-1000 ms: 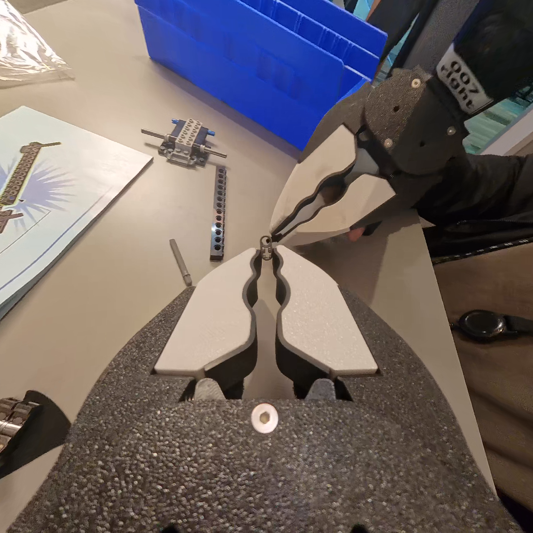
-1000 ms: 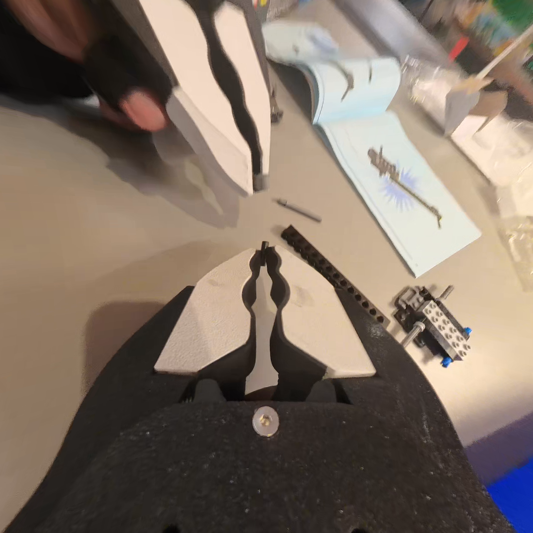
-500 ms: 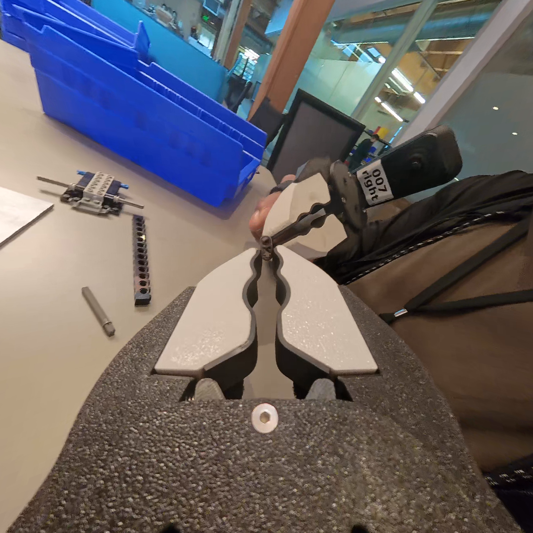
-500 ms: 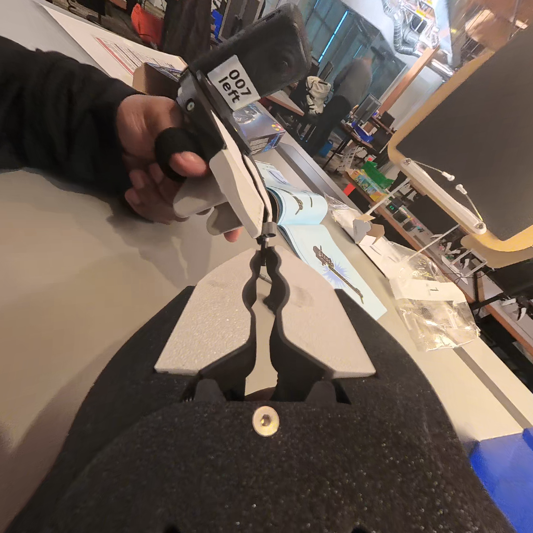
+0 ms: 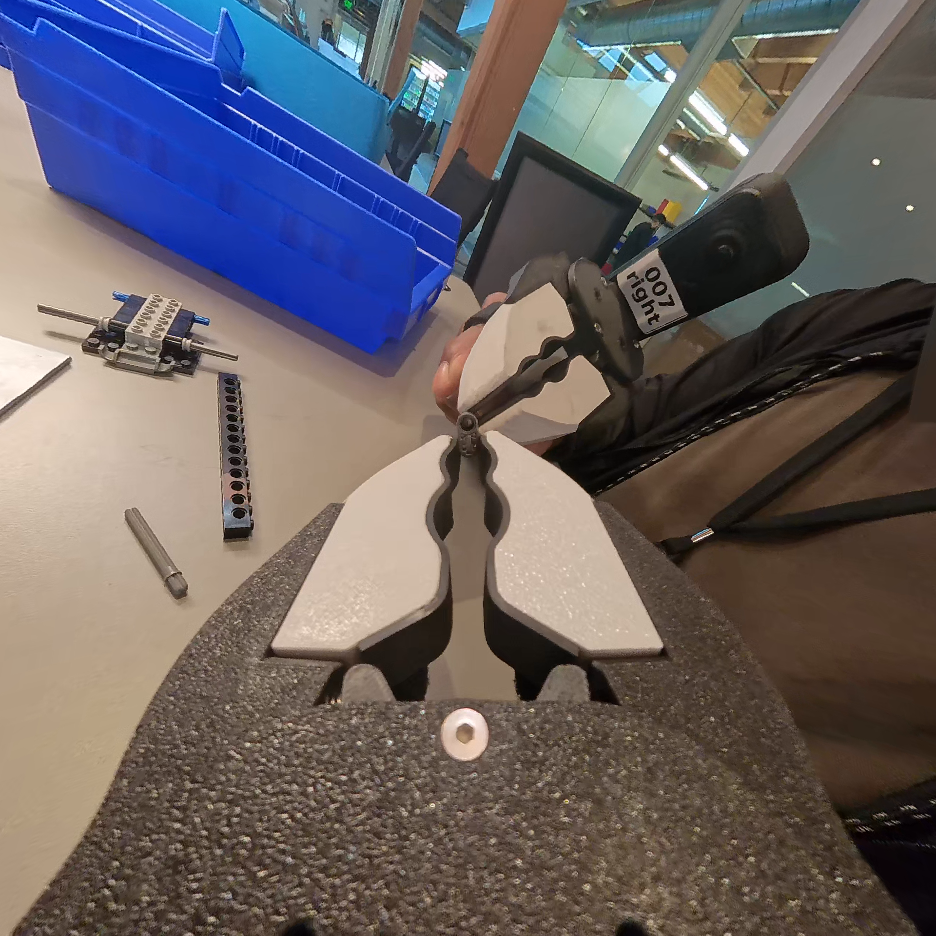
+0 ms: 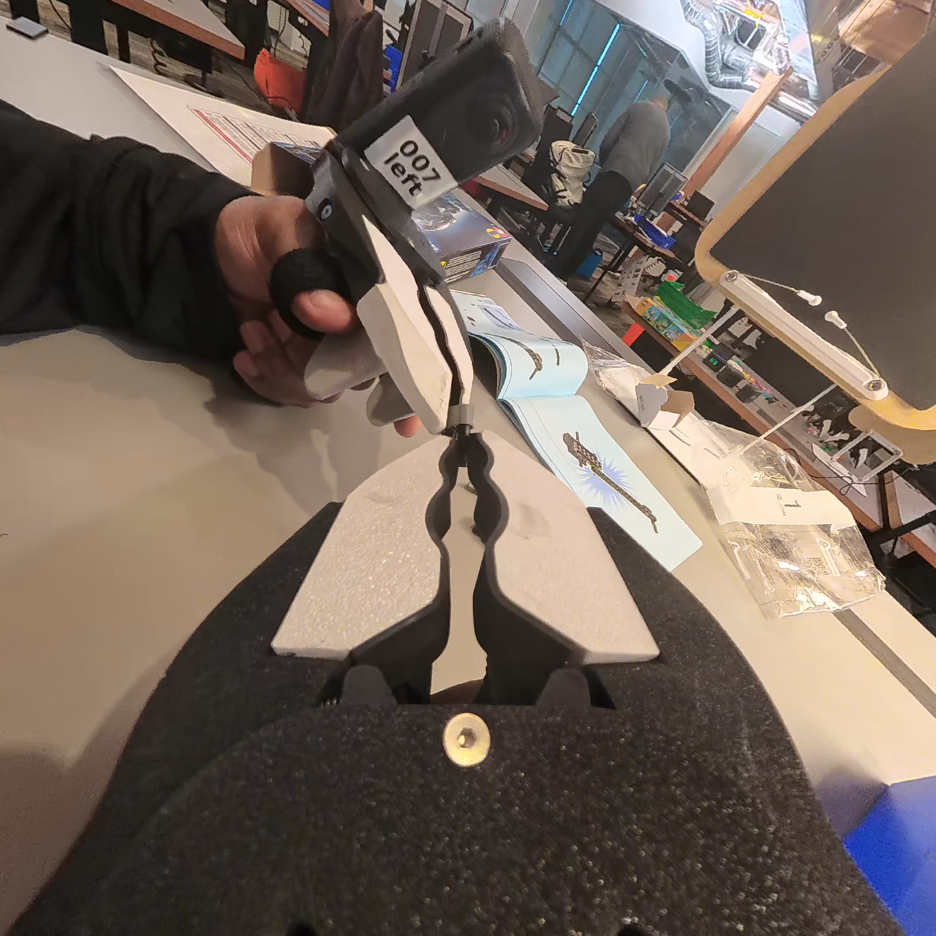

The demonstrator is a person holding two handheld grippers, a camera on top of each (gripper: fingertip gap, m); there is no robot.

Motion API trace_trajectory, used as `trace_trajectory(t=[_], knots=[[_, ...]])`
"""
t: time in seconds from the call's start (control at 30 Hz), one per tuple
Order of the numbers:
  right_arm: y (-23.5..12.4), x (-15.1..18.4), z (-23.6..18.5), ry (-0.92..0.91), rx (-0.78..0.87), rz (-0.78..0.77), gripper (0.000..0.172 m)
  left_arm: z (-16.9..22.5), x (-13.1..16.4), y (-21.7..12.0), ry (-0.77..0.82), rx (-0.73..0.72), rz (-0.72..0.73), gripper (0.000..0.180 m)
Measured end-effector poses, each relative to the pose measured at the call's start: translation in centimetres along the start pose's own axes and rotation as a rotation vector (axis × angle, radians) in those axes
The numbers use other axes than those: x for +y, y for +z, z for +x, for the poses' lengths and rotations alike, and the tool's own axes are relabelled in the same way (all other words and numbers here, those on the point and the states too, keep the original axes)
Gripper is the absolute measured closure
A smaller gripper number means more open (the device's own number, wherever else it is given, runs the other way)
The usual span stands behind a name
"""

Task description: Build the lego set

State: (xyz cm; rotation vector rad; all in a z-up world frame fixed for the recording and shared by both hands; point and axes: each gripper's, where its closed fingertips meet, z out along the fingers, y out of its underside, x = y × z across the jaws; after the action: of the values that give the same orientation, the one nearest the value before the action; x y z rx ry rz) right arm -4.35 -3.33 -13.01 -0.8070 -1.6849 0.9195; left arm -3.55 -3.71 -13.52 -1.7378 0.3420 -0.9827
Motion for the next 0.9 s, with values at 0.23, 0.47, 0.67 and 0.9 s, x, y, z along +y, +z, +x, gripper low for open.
trace_trajectory(t=[0.23, 0.47, 0.67, 0.9], knots=[[0.1, 0.5, -0.2, -0.001, -0.022, -0.022, 0.168, -0.3, 0.4, 0.1, 0.072, -0.060, -0.052, 0.174], [0.3, 0.8, -1.2, 0.090, -0.146, -0.028, 0.172, -0.8, 2.9, 0.9, 0.242, -0.153, -0.256, 0.173], [-0.3, 2.7, 0.7, 0.157, -0.086, -0.091, 0.172, -2.3, 2.9, 0.5, 0.201, -0.241, -0.266, 0.173], [-1.1, 5.4, -0.7, 0.166, -0.103, -0.261, 0.169, -6.3, 1.1, -2.9, 0.076, -0.615, -0.116, 0.174]])
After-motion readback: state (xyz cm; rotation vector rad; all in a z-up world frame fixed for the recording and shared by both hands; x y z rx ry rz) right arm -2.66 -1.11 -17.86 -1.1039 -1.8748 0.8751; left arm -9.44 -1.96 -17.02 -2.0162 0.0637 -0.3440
